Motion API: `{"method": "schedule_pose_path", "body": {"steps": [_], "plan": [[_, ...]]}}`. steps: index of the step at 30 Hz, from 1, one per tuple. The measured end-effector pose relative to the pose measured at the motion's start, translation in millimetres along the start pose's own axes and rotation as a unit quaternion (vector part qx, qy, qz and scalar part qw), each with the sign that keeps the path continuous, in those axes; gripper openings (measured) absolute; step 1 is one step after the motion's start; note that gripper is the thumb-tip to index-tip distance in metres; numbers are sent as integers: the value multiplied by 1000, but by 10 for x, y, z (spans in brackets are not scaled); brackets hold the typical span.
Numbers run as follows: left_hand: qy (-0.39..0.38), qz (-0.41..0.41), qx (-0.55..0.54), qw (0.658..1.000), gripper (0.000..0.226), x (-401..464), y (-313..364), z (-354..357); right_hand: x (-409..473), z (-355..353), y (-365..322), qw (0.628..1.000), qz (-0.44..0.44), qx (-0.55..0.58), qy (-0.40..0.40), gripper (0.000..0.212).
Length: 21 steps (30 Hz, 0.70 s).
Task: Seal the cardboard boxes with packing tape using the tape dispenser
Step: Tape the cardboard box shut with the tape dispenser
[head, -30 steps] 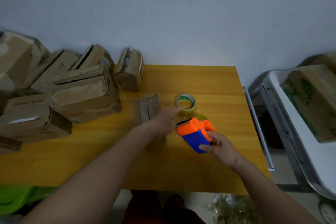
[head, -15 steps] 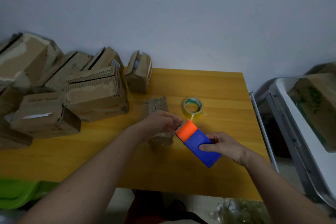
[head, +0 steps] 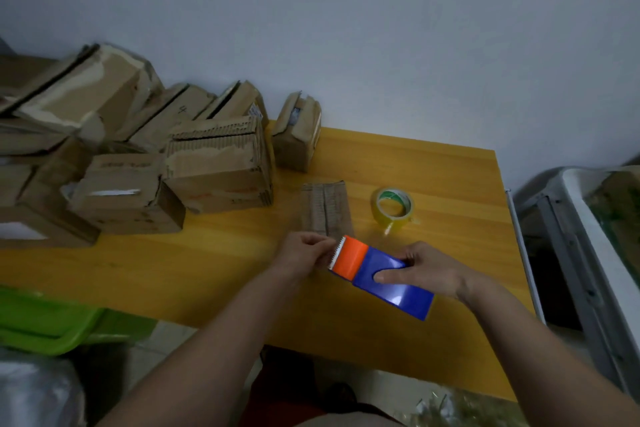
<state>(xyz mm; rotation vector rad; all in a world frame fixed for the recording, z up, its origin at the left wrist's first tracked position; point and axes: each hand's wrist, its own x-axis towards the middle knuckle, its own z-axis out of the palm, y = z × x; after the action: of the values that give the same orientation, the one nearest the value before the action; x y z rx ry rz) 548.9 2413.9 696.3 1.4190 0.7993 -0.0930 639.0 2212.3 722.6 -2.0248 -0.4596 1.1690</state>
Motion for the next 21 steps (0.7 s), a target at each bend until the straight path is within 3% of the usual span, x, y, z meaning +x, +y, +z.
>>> {"method": "schedule_pose_path", "body": {"steps": [6, 11, 16, 21], "plan": [[123, -30, -43, 991, 6, -89, -136, -328, -75, -138, -30, 990, 55, -126, -43, 38], [191, -31, -40, 980, 17, -111, -244, -408, 0, -185, -197, 985, 41, -167, 20, 50], [271, -34, -5, 962, 24, -58, -397, -231, 158, -203, -339, 946, 66, -310, 75, 63], [304, -34, 12, 952, 21, 65, -430, -90, 288, -258, -417, 918, 90, -373, 99, 66]]}}
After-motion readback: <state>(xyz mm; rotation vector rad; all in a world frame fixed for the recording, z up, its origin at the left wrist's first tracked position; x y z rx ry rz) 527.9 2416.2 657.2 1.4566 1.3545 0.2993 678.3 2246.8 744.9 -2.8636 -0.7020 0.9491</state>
